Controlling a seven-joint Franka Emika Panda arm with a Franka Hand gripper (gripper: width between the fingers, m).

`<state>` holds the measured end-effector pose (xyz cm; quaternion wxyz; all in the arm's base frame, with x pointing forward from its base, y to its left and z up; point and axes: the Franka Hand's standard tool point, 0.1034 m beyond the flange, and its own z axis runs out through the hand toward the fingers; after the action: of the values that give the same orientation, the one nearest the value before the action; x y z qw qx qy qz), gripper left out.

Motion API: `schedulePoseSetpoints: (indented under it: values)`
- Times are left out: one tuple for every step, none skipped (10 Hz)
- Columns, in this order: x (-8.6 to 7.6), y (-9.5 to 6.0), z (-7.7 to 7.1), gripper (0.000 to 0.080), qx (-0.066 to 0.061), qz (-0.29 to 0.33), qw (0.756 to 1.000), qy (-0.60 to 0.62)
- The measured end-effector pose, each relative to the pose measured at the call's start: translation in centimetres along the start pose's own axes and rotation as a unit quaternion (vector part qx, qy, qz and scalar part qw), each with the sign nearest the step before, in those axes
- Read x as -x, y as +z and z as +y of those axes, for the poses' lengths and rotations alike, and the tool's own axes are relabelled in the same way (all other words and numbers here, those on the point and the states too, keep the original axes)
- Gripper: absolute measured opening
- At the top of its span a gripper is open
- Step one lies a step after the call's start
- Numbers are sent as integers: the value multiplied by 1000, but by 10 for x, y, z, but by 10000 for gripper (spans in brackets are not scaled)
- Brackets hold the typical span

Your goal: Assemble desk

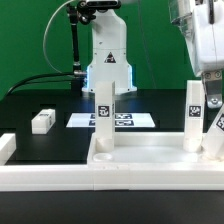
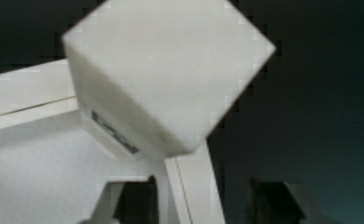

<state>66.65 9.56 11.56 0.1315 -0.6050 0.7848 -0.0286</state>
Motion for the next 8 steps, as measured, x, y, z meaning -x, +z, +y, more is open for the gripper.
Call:
schedulePoseSetpoints:
  values:
    - [0, -1, 1, 353, 6, 0, 1000, -31]
    - [1, -4, 1, 353, 18, -4, 997, -72]
    - [2, -10, -3, 546, 20, -7, 988, -150]
    - [7, -17, -8, 631, 23, -10, 967, -255]
    - [16, -22, -9, 644, 32, -14, 949, -315]
    - [22, -25, -12, 644, 32, -18, 930, -365]
    - [18, -24, -13, 648, 28, -16, 916, -401]
    - [17, -23, -12, 648, 29, -14, 910, -414]
